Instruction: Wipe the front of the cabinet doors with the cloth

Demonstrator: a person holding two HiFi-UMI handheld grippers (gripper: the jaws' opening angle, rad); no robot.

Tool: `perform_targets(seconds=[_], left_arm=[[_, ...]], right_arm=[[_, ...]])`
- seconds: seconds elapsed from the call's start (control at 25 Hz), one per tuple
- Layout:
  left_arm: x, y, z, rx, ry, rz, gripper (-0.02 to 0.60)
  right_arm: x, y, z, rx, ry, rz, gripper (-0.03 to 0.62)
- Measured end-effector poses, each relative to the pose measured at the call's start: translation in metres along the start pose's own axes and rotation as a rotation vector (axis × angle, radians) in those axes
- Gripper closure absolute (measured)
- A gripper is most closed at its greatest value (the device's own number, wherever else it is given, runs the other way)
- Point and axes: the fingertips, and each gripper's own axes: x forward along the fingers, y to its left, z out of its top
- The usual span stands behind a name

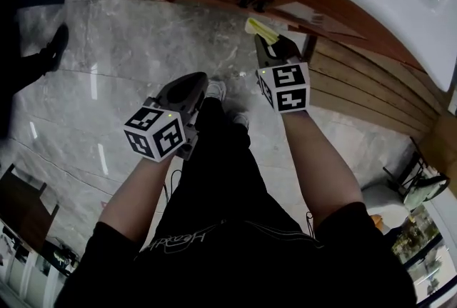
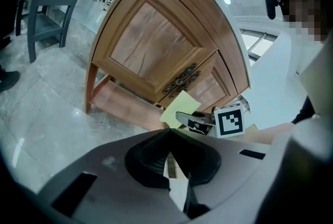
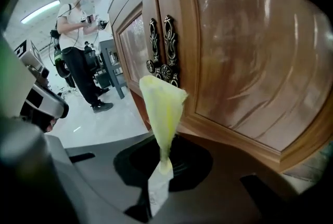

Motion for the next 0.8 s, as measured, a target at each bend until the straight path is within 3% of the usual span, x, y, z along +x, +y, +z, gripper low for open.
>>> perform_targets(seconds=[0.8], left_arm=[[0.005, 0.012, -0.006, -0.022, 0.035, 0.012, 0.575]], right_arm=[[0.033, -0.016, 0.006, 0.007, -0.004, -0.051, 0.554]])
